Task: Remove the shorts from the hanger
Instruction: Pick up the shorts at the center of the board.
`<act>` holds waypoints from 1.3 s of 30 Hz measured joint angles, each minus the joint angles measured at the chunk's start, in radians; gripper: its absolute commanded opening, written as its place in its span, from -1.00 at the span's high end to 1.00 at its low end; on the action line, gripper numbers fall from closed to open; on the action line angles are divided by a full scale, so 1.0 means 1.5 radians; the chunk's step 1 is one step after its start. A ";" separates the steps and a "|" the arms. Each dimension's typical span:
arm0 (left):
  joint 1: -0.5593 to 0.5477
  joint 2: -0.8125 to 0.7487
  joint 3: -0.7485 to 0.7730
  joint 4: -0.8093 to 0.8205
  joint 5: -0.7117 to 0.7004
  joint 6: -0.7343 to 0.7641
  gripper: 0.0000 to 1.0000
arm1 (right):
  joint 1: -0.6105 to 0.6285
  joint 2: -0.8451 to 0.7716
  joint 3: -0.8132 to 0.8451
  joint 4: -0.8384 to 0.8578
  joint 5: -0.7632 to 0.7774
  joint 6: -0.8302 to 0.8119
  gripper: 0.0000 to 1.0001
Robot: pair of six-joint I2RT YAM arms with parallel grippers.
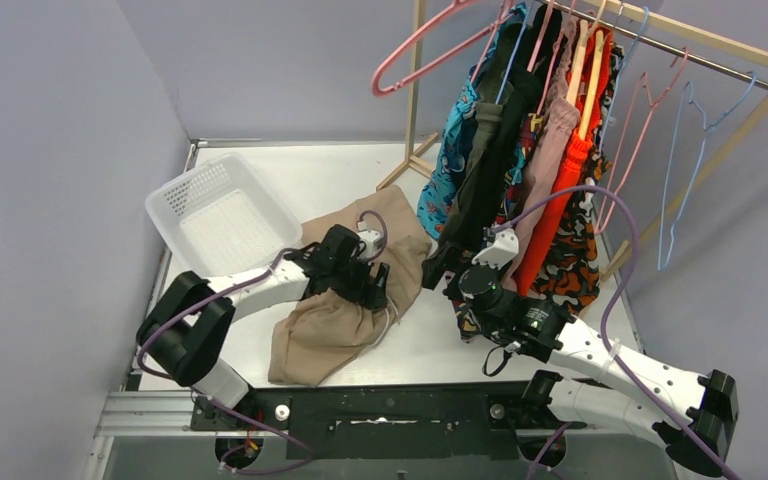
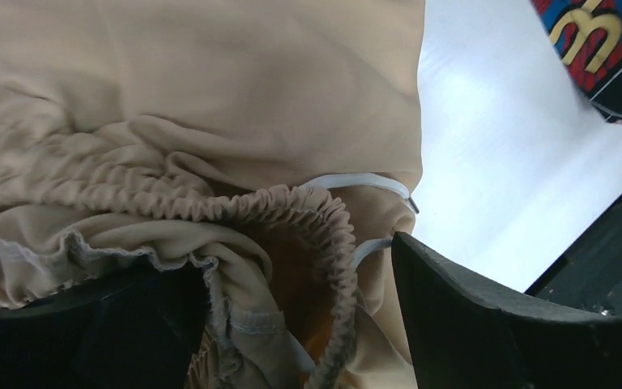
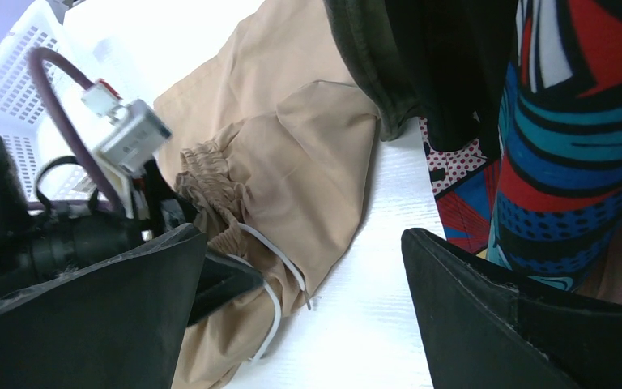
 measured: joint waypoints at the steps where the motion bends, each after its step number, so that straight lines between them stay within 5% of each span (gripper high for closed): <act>1: -0.010 0.008 0.000 0.000 -0.008 -0.001 -0.54 | 0.000 0.000 -0.001 0.000 0.000 0.000 -0.92; 3: -0.036 0.032 0.000 -0.003 -0.038 -0.006 -0.54 | -0.003 0.001 -0.004 0.001 0.000 0.000 -0.92; 6: -0.074 0.056 0.013 -0.002 -0.109 -0.023 -0.23 | -0.005 0.005 -0.006 -0.001 0.000 0.000 -0.92; 11: -0.118 0.062 0.001 0.020 -0.256 -0.057 0.98 | -0.008 0.014 -0.006 -0.011 0.001 0.000 -0.93; 21: -0.114 -0.067 0.007 -0.109 -0.370 -0.050 1.00 | -0.013 -0.017 -0.010 -0.018 0.012 0.004 -0.93; 31: 0.056 -0.270 0.308 -0.183 -0.459 0.093 1.00 | -0.018 -0.031 -0.030 -0.018 0.014 0.017 -0.93; 39: 0.238 -0.189 0.542 -0.239 -0.452 0.177 1.00 | -0.021 -0.027 -0.032 0.011 -0.005 0.004 -0.93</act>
